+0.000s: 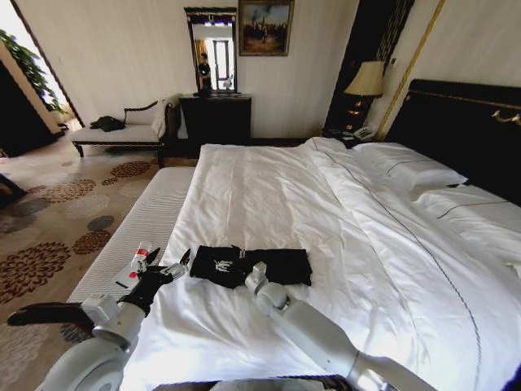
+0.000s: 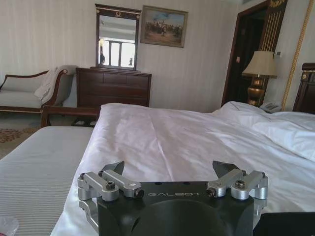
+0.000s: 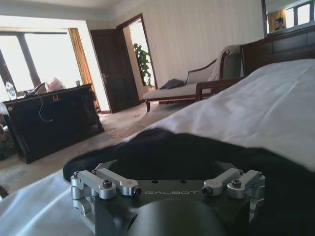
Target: Fold the clothes on the bed.
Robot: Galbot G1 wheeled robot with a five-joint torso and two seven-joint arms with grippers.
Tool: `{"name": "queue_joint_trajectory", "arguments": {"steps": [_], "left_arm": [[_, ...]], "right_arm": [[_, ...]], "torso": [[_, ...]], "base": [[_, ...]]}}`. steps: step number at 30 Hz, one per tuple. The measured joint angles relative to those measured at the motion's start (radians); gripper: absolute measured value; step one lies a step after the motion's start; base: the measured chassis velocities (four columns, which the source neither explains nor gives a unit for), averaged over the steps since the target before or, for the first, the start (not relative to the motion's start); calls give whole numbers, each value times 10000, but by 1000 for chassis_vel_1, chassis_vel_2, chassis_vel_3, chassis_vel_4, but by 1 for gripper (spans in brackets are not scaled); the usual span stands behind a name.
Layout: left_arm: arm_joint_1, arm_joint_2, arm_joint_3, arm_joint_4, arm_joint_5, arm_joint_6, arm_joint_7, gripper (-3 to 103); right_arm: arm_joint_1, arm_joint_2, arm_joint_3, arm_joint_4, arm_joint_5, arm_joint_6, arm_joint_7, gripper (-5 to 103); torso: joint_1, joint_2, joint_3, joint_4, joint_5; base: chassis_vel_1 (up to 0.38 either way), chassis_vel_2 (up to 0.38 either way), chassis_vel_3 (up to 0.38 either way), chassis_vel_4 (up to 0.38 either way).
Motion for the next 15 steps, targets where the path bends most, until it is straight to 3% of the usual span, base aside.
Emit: {"name": "queue_joint_trajectory", "arguments": {"steps": [5, 9, 15], "left_arm": [[-482, -282, 686, 360, 548, 288, -92, 100], [-977, -659, 1261, 676, 1269, 470, -217, 100], [-1138, -930, 1545, 749, 1391, 682, -447, 100]], "right_arm": [[-137, 451, 251, -537, 108, 153, -17, 100], [-153, 395, 408, -305, 385, 42, 95, 100], [-381, 148, 887, 188, 777, -174, 474, 100]], "torso": [[0, 0, 0, 2, -1], [1, 0, -1, -3, -6], [1, 0, 0, 3, 2]], "base": [[0, 0, 0, 0], [0, 0, 0, 0], [0, 0, 0, 0]]}}
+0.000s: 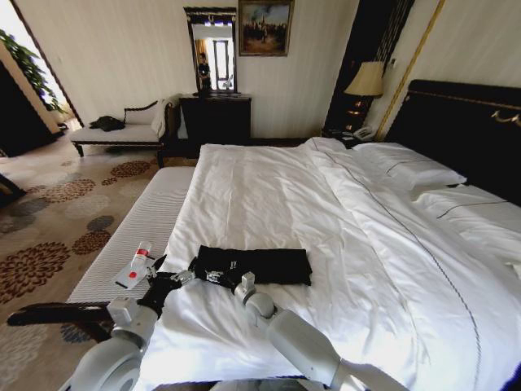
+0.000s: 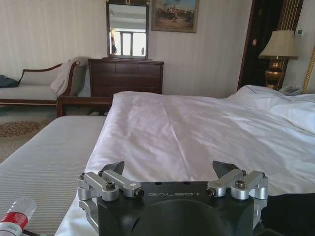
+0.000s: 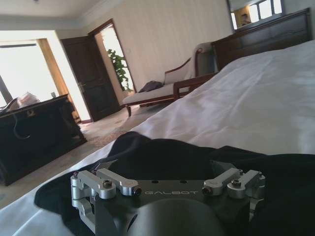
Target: Fold the clothes on the bed.
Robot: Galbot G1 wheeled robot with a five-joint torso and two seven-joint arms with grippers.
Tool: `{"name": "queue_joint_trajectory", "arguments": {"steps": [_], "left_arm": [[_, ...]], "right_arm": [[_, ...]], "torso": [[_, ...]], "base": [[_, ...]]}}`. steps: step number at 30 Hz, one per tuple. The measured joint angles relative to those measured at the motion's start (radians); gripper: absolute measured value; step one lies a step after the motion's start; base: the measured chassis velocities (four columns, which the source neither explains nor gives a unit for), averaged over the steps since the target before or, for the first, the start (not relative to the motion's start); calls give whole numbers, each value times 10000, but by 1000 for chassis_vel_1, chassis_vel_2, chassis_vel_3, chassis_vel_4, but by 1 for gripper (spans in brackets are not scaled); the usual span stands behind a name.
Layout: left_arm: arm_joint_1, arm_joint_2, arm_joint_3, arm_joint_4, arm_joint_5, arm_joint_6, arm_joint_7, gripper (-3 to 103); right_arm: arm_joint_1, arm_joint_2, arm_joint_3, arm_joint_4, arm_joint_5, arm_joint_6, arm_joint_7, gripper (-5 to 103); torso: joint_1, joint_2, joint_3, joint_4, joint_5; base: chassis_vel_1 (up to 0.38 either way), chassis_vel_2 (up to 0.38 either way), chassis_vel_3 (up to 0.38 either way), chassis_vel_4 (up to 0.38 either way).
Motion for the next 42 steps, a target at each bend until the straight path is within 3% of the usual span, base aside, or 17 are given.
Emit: {"name": "queue_joint_trajectory", "arguments": {"steps": [3, 9, 15, 19, 25, 31, 35, 42], "left_arm": [[-734, -168, 497, 323, 234, -62, 10, 100], [-1207, -229, 644, 813, 842, -161, 214, 100], [-1391, -319, 641, 1062, 1138, -330, 413, 100], [-1309, -439, 580, 1187, 1555, -920, 581, 100], [-581, -455, 328, 1173, 2011, -1468, 583, 100], [-205, -558, 121, 1200, 2037, -2032, 699, 100], [-211, -649, 101, 1243, 2177, -2478, 699, 100], [-112, -651, 101, 1214, 2203, -2547, 662, 100]], "right_arm": [[-293, -383, 829, 522, 1347, -342, 444, 100], [-825, -1150, 2191, 1239, 1765, -398, 535, 100], [-1836, -2116, 3468, 3074, 2592, -796, 822, 100], [-2825, -2750, 4602, 4331, 3975, -1479, 990, 100], [-3678, -3358, 5900, 4933, 5317, -2253, 1137, 100], [-3966, -3532, 6748, 5158, 6584, -3080, 1492, 100], [-3834, -3569, 6785, 4952, 6669, -3254, 1510, 100], [-3965, -3476, 7021, 4798, 6716, -3582, 1482, 100]], "torso": [[0, 2, -1, -6, -3], [2, 1, 1, -7, -1], [1, 1, -1, -3, -4], [1, 2, 0, -6, -4], [0, 1, -1, -4, -4], [-1, 2, -1, -5, -3], [0, 1, -1, -1, -3], [0, 1, -1, -3, -3]], "base": [[0, 0, 0, 0], [0, 0, 0, 0], [0, 0, 0, 0], [0, 0, 0, 0], [0, 0, 0, 0], [0, 0, 0, 0], [0, 0, 0, 0], [0, 0, 0, 0]]}}
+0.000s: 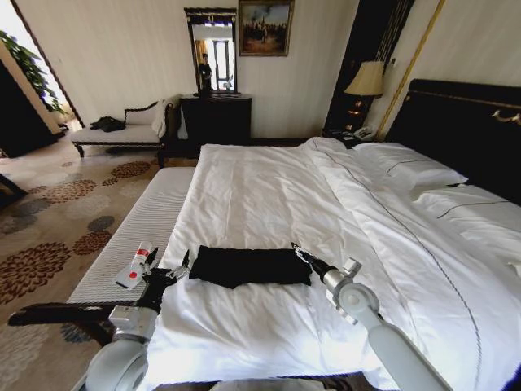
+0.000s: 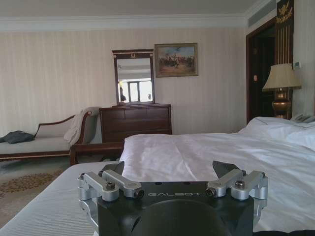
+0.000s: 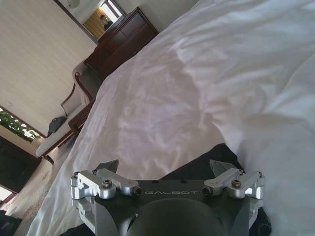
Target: Fold the clothes on the bed.
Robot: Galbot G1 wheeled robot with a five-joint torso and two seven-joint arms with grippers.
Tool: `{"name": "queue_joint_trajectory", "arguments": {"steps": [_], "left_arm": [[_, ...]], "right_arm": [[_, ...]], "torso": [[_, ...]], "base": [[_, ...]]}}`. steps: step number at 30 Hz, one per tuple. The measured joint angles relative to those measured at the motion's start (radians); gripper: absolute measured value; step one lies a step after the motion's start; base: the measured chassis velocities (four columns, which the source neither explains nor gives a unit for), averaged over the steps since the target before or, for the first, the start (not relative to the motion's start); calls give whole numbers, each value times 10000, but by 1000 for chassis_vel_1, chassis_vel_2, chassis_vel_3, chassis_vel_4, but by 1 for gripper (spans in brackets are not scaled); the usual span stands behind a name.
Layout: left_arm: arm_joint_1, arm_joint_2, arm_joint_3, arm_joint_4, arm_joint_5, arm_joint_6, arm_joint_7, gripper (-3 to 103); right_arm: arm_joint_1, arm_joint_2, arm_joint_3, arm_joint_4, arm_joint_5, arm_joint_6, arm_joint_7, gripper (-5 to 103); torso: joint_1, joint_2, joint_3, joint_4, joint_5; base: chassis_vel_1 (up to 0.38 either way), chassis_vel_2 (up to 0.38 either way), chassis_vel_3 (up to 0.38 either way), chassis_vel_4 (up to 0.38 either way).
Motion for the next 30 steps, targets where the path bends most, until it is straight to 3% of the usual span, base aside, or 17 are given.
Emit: {"name": "queue_joint_trajectory", "arguments": {"steps": [13, 30], "left_arm": [[0, 8, 6, -17, -19, 52, -11, 100], [-3, 14, 9, -25, -32, 70, -22, 100]], "right_arm": [[-849, 228, 1587, -629, 108, -1455, -903, 100], [-337, 908, 1046, -1716, 143, -1632, -1285, 100]], "torso": [[-1, 0, 0, -2, -1], [0, -1, 0, -2, -3]], "base": [[0, 0, 0, 0], [0, 0, 0, 0]]}}
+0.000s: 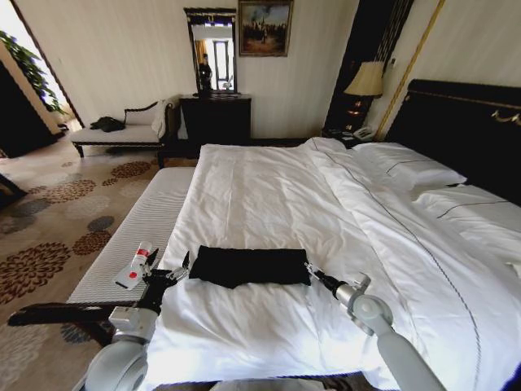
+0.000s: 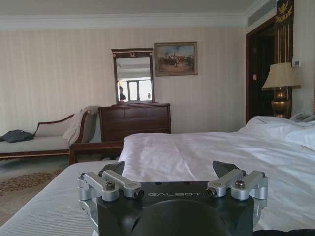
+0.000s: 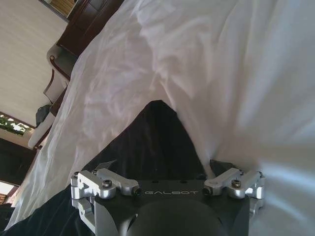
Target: Fold the clothes on the bed.
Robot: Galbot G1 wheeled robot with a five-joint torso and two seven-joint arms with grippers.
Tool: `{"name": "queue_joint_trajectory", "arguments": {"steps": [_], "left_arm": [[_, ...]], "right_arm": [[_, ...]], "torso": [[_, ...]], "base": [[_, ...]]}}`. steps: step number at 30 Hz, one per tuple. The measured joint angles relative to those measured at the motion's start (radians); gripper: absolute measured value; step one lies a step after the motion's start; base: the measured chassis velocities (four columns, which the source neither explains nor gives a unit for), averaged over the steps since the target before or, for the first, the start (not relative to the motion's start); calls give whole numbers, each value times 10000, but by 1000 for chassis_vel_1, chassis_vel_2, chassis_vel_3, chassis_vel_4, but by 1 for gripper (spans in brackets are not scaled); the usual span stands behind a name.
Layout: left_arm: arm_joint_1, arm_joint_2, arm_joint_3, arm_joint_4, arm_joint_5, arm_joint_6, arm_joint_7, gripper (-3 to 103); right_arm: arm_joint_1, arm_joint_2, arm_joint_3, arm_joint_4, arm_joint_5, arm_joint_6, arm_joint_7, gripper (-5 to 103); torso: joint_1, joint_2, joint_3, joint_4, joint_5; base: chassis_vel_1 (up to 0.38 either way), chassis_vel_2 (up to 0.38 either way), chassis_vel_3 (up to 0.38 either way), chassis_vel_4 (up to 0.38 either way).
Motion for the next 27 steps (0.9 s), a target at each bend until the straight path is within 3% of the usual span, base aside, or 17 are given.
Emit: {"name": "queue_joint_trajectory", "arguments": {"steps": [5, 9, 12, 14, 22, 24, 27], "left_arm": [[0, 0, 0, -1, 0, 4, -2, 100], [-1, 0, 0, -1, -1, 6, -2, 100], [-2, 0, 0, -1, -1, 6, -3, 100], [-2, 0, 0, -1, -1, 6, -3, 100], [-1, 0, 0, -1, -1, 6, -3, 100], [-2, 0, 0, -1, -1, 7, -3, 100], [-2, 0, 0, -1, -1, 6, -2, 100]], "right_arm": [[200, 413, -330, 20, -154, 44, 18, 102], [202, 611, -487, 187, -161, 51, 188, 93], [120, 712, -602, 352, -70, 56, 328, 77], [104, 734, -627, 367, -69, 58, 356, 77], [14, 726, -620, 635, -69, 53, 476, 38], [4, 743, -619, 647, -82, 53, 487, 38], [-72, 787, -620, 696, -154, 54, 494, 22]], "torso": [[1, 0, 0, 4, 1], [1, 0, 1, 1, 2], [1, 0, 1, 1, 2], [1, 0, 1, 1, 1], [1, 0, 1, 2, 1], [1, 0, 0, 2, 2], [1, 0, 0, 2, 2]], "base": [[0, 0, 0, 0], [0, 0, 0, 0], [0, 0, 0, 0], [0, 0, 0, 0], [0, 0, 0, 0], [0, 0, 0, 0], [0, 0, 0, 0]]}}
